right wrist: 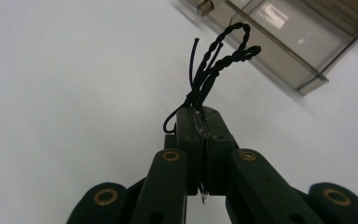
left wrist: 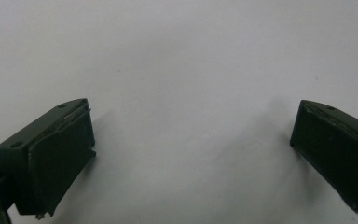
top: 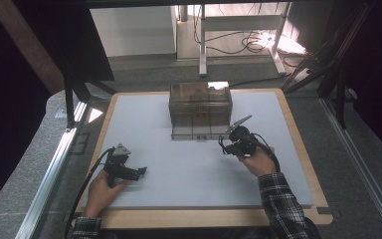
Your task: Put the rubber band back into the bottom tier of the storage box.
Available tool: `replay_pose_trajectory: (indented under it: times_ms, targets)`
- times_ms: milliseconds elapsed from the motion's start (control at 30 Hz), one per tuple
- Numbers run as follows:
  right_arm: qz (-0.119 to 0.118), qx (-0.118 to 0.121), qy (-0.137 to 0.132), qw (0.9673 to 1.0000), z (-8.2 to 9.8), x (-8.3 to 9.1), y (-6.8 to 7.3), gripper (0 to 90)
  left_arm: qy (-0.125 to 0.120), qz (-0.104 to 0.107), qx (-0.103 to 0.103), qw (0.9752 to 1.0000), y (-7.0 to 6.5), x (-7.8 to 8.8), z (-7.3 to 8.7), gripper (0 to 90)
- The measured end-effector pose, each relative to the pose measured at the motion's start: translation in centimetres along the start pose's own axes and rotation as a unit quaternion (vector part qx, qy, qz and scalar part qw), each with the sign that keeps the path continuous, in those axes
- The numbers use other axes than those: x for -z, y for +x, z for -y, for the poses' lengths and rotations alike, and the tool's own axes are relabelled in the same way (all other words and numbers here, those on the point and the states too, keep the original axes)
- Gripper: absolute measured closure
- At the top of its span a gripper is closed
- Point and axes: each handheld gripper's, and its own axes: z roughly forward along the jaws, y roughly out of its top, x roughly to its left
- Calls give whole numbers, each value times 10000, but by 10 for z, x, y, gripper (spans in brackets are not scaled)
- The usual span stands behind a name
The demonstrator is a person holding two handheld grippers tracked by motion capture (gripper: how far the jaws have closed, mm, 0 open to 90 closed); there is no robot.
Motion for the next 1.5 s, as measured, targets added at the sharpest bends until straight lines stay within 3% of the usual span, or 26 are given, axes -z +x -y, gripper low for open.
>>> replay_pose_trajectory:
  times_ms: [733,1500]
  targets:
    - [46,75,-638,9979,-19,-19,6,861,-1,1,3,10000,0,0,0,0]
    - [11,201,-1181,9928,-50,-43,13,859,-1,0,2,10000,0,0,0,0]
